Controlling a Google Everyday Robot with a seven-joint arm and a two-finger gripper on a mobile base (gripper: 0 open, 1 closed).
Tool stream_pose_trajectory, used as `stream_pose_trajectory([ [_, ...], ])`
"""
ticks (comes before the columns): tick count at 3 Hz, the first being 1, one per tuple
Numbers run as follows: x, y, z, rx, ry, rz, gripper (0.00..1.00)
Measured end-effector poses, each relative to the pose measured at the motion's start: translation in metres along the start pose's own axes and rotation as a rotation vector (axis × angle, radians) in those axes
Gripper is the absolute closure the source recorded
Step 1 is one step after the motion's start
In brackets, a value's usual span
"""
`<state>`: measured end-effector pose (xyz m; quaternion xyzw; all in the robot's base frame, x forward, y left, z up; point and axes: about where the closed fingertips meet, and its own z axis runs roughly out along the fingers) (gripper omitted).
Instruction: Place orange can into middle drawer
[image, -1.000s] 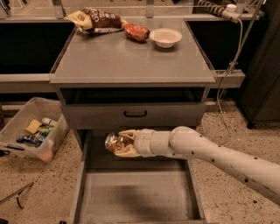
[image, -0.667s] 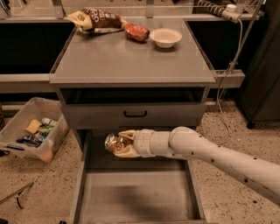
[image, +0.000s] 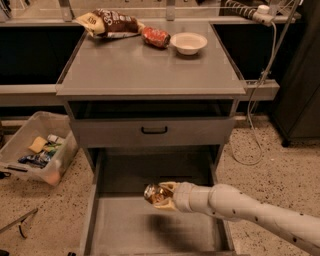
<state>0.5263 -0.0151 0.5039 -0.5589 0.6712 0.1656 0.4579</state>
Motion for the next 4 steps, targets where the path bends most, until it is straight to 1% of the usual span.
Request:
stream_pose_trajectory([
  [1,0.077,0.032,0.004,-0.004,0.076,0.103,1.0],
  [2,0.077,0.032,0.004,-0.005,0.076,0.103,1.0],
  [3,0.092,0.039,0.016,-0.021,0.102,0.13,1.0],
  [4,0.107,0.049,0.039,-0.067,0.137,0.147,1.0],
])
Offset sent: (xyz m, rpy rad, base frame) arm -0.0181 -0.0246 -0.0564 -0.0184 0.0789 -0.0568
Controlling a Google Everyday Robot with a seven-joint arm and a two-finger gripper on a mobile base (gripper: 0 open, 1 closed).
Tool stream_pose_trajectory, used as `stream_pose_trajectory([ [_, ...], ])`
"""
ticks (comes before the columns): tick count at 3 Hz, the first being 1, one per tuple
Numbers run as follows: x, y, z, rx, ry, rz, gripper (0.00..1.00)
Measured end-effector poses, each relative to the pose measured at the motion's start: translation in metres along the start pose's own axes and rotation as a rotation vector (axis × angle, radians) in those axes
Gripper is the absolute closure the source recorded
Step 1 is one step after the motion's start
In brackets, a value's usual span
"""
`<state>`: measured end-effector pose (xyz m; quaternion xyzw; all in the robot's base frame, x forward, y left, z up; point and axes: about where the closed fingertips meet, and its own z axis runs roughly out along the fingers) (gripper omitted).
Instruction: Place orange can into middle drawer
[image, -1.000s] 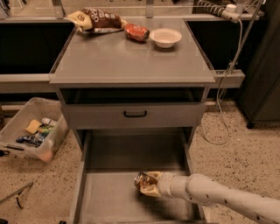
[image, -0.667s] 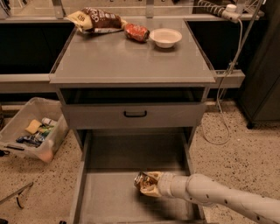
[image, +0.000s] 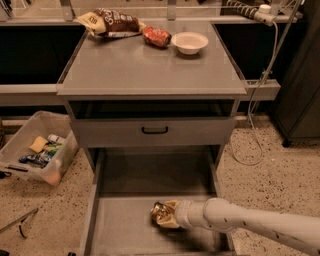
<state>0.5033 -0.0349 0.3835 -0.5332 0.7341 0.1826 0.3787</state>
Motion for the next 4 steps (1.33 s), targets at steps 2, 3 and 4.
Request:
stream_pose_trajectory([
  [2,-0.001,0.0019,0.0036,-0.009,0.003,-0.006,0.59],
  [3,-0.001,0.002,0.0036,-0.009,0.003,-0.006,0.36],
  [4,-0.001,0.002,0.0036,-0.009,0.003,-0.006,0.12],
])
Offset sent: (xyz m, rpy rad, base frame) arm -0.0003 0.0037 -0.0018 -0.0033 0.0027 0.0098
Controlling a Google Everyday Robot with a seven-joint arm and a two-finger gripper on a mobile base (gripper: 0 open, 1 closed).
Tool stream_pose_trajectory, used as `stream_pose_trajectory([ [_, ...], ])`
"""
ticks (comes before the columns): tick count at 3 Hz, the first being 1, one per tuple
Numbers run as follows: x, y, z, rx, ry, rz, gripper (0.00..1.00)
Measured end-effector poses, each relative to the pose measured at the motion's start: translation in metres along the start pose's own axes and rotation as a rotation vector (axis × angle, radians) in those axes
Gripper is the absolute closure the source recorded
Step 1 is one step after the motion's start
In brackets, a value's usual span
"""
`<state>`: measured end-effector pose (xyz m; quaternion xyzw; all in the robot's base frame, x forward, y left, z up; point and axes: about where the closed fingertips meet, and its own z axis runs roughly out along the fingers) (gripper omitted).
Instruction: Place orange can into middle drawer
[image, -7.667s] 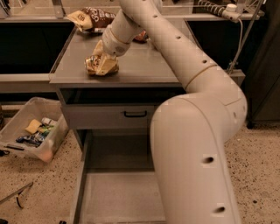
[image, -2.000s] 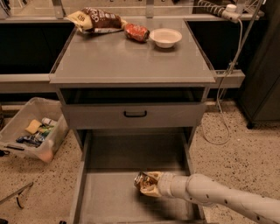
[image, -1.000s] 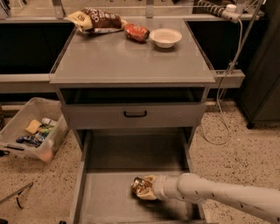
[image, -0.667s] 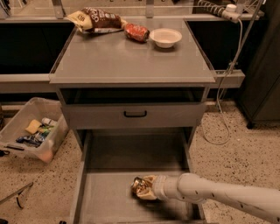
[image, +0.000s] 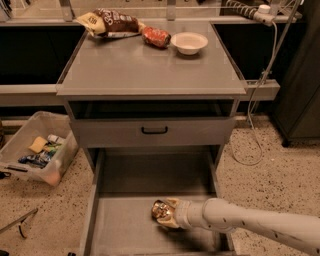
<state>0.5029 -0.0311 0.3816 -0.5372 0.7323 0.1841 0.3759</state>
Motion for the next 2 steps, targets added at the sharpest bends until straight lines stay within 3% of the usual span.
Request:
stream_pose_trajectory([
  [1,0.0,0.0,0.0,0.0,0.0,0.0,0.0],
  [2,0.0,0.0,0.0,0.0,0.0,0.0,0.0],
])
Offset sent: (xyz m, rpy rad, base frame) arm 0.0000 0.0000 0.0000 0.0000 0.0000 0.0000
